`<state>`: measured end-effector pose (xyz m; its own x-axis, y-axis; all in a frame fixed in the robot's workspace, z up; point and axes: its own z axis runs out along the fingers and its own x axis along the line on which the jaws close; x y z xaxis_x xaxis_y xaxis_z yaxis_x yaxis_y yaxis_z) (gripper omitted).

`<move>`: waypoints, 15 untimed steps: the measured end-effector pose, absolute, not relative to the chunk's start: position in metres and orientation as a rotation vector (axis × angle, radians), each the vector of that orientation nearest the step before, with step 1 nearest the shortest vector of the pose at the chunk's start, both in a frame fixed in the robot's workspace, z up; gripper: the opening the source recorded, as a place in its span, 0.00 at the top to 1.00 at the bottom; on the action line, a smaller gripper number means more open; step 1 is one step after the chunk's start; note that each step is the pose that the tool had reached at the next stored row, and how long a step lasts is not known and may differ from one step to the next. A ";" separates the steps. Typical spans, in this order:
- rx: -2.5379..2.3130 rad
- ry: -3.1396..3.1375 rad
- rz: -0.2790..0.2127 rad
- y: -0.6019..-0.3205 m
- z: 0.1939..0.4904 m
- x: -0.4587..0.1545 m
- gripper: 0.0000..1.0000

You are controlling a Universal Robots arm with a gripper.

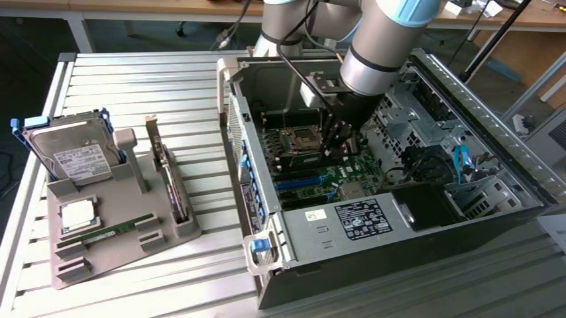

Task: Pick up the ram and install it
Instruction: 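Insert the ram into the slot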

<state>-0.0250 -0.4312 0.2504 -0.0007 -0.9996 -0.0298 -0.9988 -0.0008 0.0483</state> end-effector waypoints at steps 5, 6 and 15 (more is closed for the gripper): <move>2.211 -2.211 -0.087 -0.426 0.239 -0.025 0.86; 2.212 -2.211 -0.087 -0.424 0.237 -0.025 0.86; 2.178 -2.246 -0.088 -0.417 0.233 -0.027 0.86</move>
<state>-0.0269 -0.4174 0.2333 -0.0316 -0.9990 -0.0307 -0.9984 0.0300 0.0485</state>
